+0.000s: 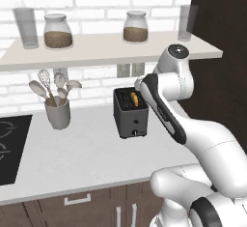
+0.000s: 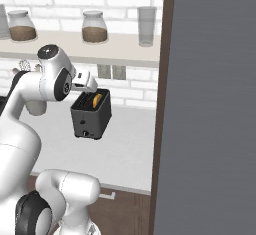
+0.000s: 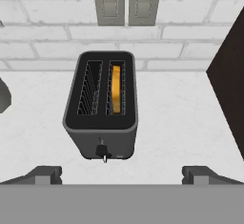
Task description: Start the toaster. Once the lever pops up, take the bread to the plate on the dining counter.
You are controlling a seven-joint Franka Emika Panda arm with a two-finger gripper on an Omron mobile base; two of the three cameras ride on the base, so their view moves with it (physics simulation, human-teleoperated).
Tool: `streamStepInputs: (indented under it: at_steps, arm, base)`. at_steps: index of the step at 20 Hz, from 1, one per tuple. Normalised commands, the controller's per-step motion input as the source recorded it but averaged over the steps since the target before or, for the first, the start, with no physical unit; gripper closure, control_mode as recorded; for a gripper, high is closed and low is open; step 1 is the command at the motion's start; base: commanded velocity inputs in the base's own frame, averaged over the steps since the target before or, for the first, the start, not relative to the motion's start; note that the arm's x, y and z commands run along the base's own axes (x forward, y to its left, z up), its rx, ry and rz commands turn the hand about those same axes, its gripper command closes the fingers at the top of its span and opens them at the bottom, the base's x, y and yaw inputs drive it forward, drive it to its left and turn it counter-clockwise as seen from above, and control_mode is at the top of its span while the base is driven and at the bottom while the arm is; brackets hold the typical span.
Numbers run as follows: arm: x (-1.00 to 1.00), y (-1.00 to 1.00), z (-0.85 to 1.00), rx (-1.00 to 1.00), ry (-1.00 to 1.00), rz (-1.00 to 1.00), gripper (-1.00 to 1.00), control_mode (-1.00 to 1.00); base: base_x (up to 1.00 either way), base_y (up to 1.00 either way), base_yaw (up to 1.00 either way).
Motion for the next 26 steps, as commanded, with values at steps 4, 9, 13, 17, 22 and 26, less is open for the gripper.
streamStepInputs:
  at_steps: [4,9,13,17,22,26]
  arm:
    - [0.00,0.00,0.00,0.00,0.00,0.00,-1.00,-1.00]
    - [0.00,0.00,0.00,0.00,0.00,0.00,-1.00,-1.00]
    - [0.00,0.00,0.00,0.00,0.00,0.00,-1.00,-1.00]
    - [0.00,0.00,0.00,0.00,0.00,0.00,-1.00,-1.00]
    - [0.00,0.00,0.00,0.00,0.00,0.00,-1.00,-1.00]
    - [0.00,0.00,0.00,0.00,0.00,0.00,-1.00,-1.00]
  base:
    - [0.00,0.00,0.00]
    - [0.00,0.00,0.00]
    - [0.00,0.00,0.00]
    - [0.00,0.00,0.00]
    - [0.00,0.00,0.00]
    - [0.00,0.00,0.00]
